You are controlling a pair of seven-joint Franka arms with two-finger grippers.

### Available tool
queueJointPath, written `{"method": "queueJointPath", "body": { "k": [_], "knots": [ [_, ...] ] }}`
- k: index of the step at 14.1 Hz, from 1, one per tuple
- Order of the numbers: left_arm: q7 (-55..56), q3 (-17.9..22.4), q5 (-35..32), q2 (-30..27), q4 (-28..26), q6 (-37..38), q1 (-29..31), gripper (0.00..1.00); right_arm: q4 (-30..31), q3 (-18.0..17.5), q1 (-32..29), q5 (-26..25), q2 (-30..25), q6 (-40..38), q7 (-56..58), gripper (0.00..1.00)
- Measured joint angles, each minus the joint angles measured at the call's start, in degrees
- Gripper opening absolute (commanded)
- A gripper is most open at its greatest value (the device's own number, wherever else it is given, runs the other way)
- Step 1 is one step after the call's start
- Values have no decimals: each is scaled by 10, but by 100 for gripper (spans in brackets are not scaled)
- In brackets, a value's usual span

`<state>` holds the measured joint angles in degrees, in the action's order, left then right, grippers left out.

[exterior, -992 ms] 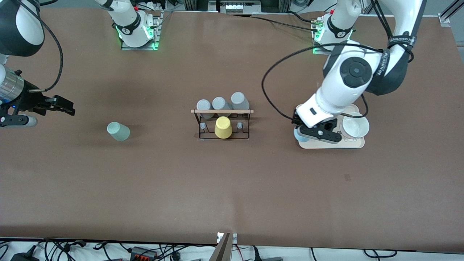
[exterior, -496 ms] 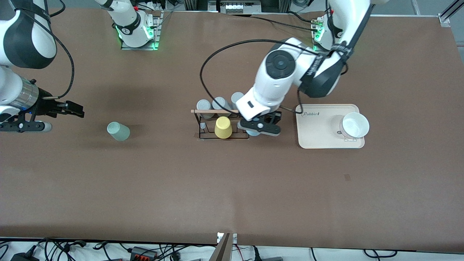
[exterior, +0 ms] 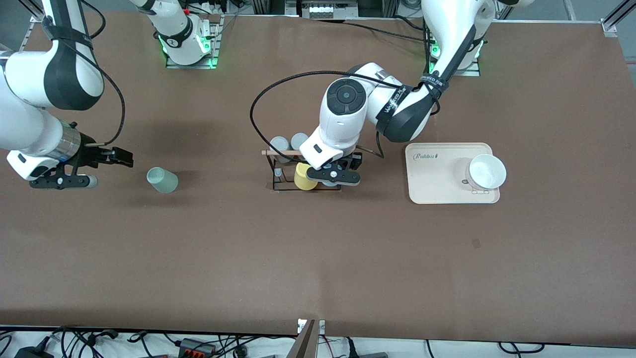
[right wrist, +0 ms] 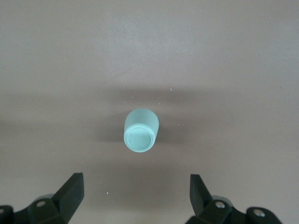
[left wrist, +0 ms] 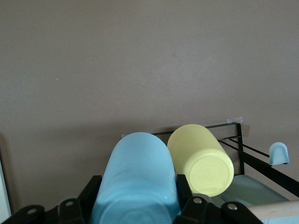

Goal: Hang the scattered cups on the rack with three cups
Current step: 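Carry the blue cup to the rack while the right gripper reaches the teal cup, then hang the blue cup on the rack peg with the left gripper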

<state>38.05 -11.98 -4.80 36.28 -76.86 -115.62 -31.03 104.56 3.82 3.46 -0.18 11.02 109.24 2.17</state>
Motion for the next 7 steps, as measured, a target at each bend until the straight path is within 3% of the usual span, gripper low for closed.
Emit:
{"method": "queueJointPath", "body": {
  "k": [7],
  "knots": [
    [0, 1, -1, 13, 1, -6, 0, 31, 3, 0, 3, -3, 31, 18, 0, 100]
  ]
}}
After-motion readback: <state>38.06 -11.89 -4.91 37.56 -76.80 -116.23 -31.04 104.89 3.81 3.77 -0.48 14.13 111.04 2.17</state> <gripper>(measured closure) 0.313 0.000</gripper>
